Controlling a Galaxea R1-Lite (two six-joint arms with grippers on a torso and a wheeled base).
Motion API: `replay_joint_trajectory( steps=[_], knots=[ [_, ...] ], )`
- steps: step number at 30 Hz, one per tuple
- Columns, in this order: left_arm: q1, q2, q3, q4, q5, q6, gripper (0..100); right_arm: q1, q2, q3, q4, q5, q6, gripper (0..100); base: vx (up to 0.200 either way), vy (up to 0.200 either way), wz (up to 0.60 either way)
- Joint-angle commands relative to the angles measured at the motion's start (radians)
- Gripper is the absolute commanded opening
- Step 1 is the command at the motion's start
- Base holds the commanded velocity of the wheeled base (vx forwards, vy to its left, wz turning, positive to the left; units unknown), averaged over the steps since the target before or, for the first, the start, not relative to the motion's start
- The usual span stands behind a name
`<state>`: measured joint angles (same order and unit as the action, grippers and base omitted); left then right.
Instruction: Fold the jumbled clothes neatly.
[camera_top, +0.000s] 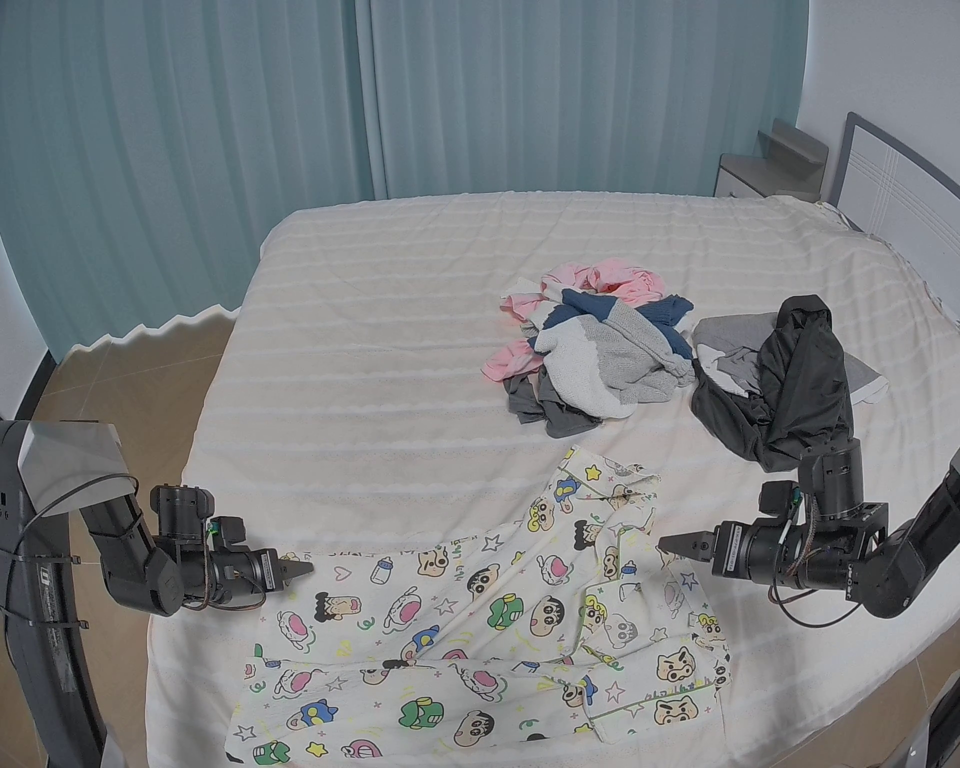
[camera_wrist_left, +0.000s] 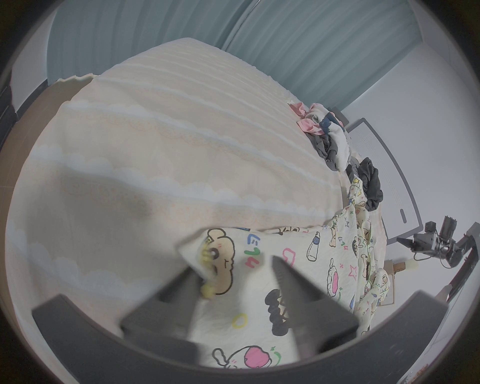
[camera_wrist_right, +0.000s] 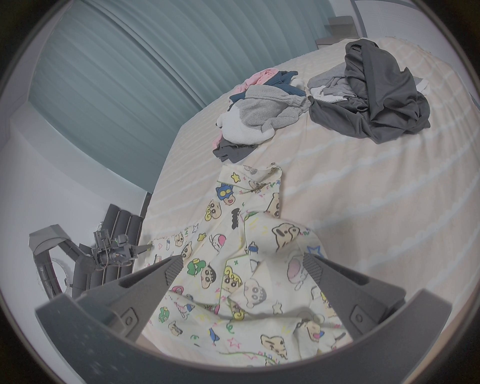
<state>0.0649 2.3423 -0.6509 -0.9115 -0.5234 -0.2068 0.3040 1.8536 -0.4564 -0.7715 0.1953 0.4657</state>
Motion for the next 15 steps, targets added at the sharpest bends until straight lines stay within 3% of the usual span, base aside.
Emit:
replay_joint_trajectory(
  steps=[1, 8, 15],
  knots=[
    [0.004, -0.001, 0.002, -0.004, -0.003, -0.003, 0, -0.017, 0.101, -0.081, 0.001, -0.004, 0.007, 100, 0.000, 0.000, 0.00],
    [0.038, -0.003, 0.004, -0.043, -0.003, -0.008, 0, -0.040, 0.249, -0.225, 0.000, -0.079, 0.007, 100, 0.000, 0.000, 0.00],
    [0.065, -0.006, 0.014, -0.234, 0.010, -0.149, 0, -0.019, 0.360, -0.375, -0.005, -0.089, 0.042, 100, 0.000, 0.000, 0.00]
  ],
)
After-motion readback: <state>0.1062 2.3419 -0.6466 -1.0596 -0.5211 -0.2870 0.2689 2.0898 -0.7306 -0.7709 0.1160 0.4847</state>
